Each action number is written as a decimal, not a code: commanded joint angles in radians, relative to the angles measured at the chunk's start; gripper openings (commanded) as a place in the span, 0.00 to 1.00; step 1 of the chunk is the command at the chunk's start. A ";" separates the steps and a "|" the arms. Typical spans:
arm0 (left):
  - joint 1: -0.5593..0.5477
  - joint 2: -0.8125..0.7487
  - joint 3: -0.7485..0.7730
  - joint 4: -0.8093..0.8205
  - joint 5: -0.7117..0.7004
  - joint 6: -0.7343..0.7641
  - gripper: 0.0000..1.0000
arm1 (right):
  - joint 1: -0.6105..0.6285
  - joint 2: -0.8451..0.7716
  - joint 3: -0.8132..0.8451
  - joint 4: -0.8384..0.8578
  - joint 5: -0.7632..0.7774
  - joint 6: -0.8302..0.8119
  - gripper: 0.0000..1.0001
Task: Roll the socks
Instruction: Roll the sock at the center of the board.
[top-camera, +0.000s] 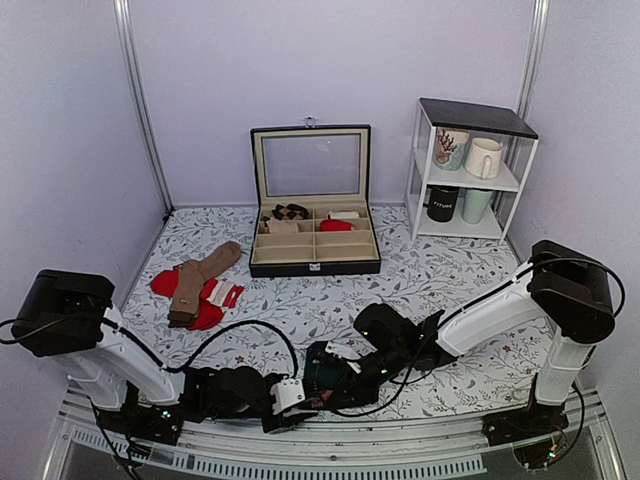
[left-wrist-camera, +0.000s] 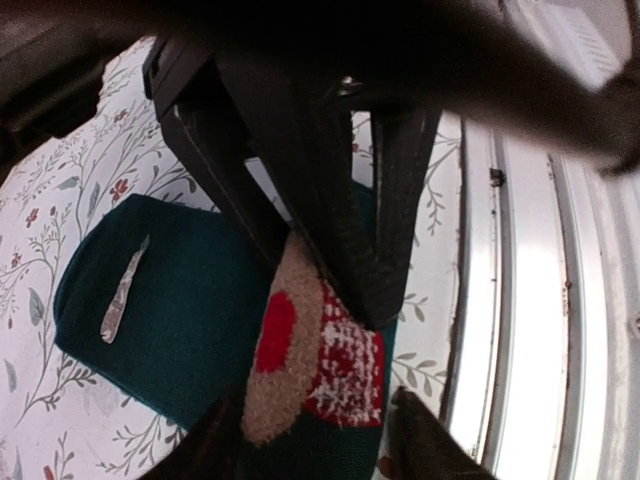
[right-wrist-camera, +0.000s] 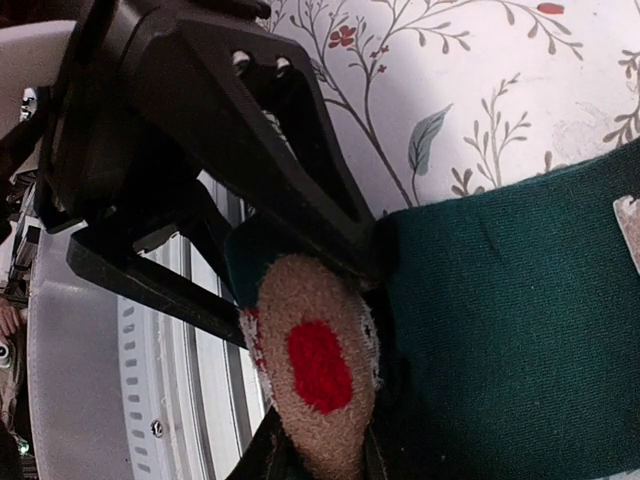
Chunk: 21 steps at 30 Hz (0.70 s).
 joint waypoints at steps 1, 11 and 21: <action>-0.009 0.012 0.015 0.032 0.005 -0.001 0.36 | 0.003 0.081 -0.034 -0.169 0.034 0.011 0.22; 0.003 0.033 0.037 -0.038 0.097 -0.063 0.00 | 0.004 0.053 -0.029 -0.156 0.097 0.020 0.46; 0.089 0.097 0.021 -0.089 0.280 -0.245 0.00 | 0.084 -0.362 -0.277 0.324 0.415 -0.224 0.67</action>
